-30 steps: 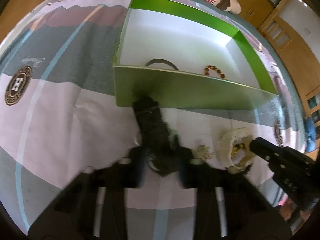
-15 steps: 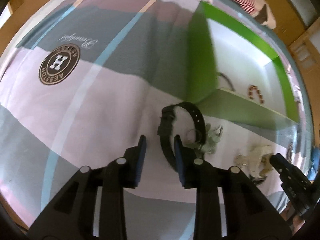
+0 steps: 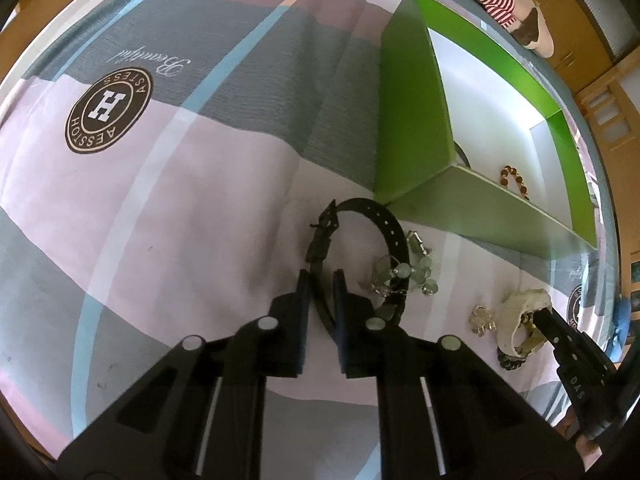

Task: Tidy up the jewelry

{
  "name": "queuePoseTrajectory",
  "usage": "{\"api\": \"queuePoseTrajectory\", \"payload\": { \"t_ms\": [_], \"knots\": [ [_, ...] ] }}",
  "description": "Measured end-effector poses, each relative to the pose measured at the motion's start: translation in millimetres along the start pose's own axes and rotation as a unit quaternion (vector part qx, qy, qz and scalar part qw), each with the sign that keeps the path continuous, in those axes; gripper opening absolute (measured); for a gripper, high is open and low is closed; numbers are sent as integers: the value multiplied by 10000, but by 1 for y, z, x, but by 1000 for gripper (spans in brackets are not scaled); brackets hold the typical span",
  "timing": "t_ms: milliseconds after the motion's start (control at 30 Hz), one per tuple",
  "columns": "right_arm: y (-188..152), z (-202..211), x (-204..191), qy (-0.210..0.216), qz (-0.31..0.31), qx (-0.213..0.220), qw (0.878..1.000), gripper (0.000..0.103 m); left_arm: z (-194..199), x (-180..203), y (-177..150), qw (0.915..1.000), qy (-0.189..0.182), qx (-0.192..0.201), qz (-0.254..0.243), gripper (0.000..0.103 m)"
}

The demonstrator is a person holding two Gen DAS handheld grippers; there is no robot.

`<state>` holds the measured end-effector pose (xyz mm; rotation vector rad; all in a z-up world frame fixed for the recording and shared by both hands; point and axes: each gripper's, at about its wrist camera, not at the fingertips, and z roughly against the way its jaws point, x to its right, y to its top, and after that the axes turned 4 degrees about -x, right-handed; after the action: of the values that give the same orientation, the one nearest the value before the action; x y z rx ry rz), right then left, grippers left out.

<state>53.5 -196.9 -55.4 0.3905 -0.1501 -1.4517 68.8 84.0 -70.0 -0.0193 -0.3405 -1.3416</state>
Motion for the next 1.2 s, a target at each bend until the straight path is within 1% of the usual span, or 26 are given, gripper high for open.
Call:
{"api": "queuePoseTrajectory", "payload": {
  "t_ms": [100,200,300,400,433,500,600,633,667,733,800,867,933,1000,1033,1100,1133,1200],
  "knots": [
    [1,3,2,61,-43,29,10000,10,3,0,-2,10000,-79,-40,-44,11],
    [2,9,7,163,-137,50,9998,10,1,6,-5,9996,-81,-151,-230,11],
    [1,7,10,182,-208,-7,9996,10,-7,15,-9,9989,42,-226,-416,11],
    [0,-3,7,146,-183,-170,9996,11,-9,26,-13,9977,224,-140,-626,11],
    [-1,-5,6,117,-174,-189,9996,11,-9,29,-13,9975,223,-125,-664,11],
    [-1,-7,3,65,-141,-191,9997,11,-6,28,-12,9980,-14,-124,-619,11],
    [-1,-7,2,68,-146,-176,9997,11,3,25,-11,9974,-507,-63,-513,10],
    [-2,-6,2,79,-153,-145,9997,11,10,25,-10,9961,-706,12,-526,10],
    [-2,-3,2,121,-159,-90,9998,10,14,26,-11,9950,-825,55,-558,10],
    [-1,2,3,222,-176,-22,9996,10,24,32,-12,9905,-1179,148,-695,10],
    [-1,9,4,317,-202,57,9993,10,31,37,-14,9881,-1302,194,-796,10],
    [0,14,7,353,-231,111,9990,10,30,41,-16,9888,-1187,189,-884,10],
    [1,13,10,172,-238,21,9996,11,24,42,-16,9902,-1084,132,-871,10],
    [1,7,12,14,-273,-96,9996,16,19,40,-15,9913,-1028,42,-820,10],
    [0,7,14,-17,-321,-88,9994,21,17,40,-15,9920,-976,5,-799,10],
    [1,13,15,114,-333,69,9994,23,12,41,-14,9932,-871,-11,-767,10],
    [1,20,10,237,-228,208,9992,24,11,42,-12,9937,-834,-1,-748,10],
    [2,26,-2,364,61,316,9988,24,13,37,-12,9951,-720,34,-680,10]
  ]
}}
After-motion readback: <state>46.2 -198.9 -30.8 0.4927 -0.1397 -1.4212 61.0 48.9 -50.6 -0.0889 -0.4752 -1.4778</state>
